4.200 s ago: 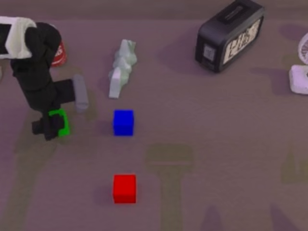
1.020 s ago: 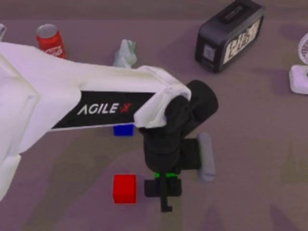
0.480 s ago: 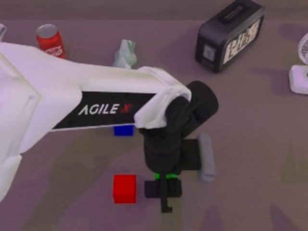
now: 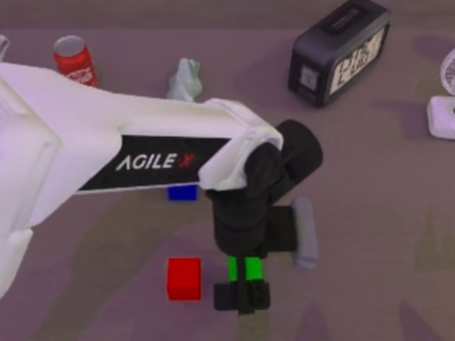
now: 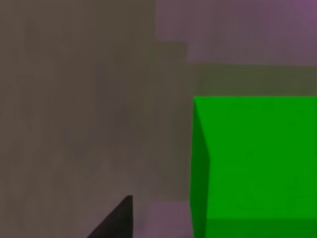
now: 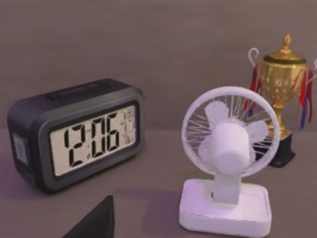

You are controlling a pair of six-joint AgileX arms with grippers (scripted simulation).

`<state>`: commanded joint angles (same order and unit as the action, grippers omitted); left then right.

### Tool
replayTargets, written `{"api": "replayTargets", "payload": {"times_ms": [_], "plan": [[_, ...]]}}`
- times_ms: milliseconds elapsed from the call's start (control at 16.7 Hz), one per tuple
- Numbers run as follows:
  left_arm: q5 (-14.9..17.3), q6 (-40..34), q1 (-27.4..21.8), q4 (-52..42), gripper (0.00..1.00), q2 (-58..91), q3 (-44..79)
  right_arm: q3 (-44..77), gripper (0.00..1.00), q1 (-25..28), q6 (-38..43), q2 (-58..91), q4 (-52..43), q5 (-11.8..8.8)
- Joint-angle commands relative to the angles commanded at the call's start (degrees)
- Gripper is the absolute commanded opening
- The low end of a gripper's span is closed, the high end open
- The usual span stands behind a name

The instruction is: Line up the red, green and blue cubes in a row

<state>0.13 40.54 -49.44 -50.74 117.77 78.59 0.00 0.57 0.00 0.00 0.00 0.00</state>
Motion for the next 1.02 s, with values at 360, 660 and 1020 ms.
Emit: {"api": "replayTargets", "payload": {"times_ms": [360,660,1020], "plan": [[0.00,0.00,0.12,-0.01,1.00,-0.04,0.01,0.00,1.00,0.00,0.00,0.00,0.00,0.00],[-0.01,0.02,0.50,-6.96,1.00,-1.99,4.72,0.00,1.00,0.00,0.00,0.00,0.00,0.00],[-0.03,-0.16,1.18,-14.47,1.00,-4.86,9.65,0.00,1.00,0.00,0.00,0.00,0.00,0.00]]}}
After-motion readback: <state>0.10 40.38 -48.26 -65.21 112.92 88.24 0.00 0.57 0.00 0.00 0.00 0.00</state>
